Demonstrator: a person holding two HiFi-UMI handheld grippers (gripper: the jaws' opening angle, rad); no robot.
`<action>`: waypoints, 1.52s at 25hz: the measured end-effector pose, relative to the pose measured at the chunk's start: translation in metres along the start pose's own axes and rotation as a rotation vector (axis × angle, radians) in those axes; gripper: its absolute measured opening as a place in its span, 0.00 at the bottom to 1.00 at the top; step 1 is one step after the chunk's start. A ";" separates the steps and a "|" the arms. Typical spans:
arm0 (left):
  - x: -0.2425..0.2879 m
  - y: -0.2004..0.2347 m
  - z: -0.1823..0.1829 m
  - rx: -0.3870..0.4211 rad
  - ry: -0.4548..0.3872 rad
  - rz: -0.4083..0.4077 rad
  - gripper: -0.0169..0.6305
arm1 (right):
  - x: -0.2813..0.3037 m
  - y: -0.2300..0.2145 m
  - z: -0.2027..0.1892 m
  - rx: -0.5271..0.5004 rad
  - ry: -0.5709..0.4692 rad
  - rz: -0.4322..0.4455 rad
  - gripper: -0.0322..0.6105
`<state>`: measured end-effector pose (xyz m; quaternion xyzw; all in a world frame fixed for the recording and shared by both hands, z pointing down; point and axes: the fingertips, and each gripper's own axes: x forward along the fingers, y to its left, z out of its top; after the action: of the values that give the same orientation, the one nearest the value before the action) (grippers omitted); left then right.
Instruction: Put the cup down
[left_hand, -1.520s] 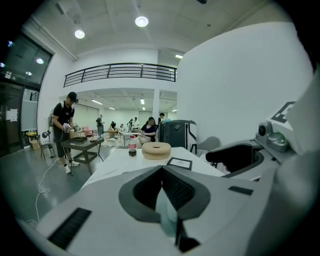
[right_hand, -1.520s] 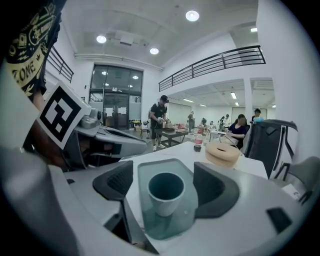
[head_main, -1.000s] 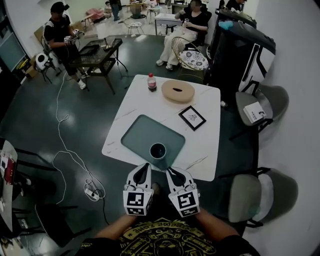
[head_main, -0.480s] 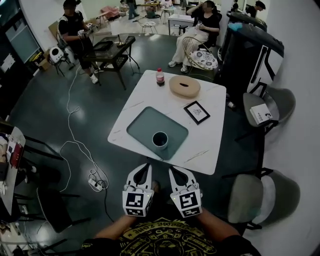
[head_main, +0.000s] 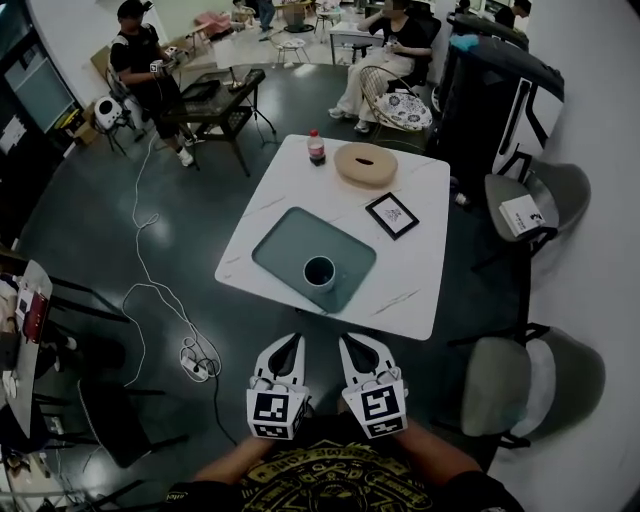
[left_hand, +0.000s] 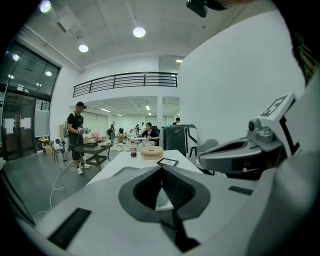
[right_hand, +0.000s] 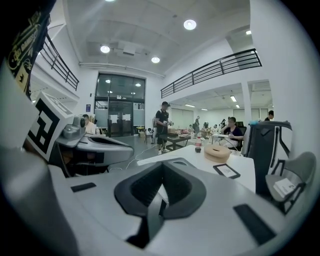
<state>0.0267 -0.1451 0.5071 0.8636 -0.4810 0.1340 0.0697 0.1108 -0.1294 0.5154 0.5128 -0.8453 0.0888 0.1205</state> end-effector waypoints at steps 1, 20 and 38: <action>-0.001 -0.001 -0.002 0.001 0.000 -0.005 0.04 | -0.001 0.001 -0.002 0.002 0.003 -0.005 0.06; -0.083 0.036 -0.015 0.021 -0.034 -0.086 0.04 | -0.020 0.094 -0.003 0.004 0.025 -0.096 0.06; -0.159 0.022 -0.034 0.018 -0.068 -0.274 0.04 | -0.075 0.167 -0.013 0.030 0.033 -0.241 0.06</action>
<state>-0.0774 -0.0195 0.4924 0.9259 -0.3593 0.0983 0.0634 -0.0027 0.0144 0.5011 0.6110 -0.7740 0.0946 0.1366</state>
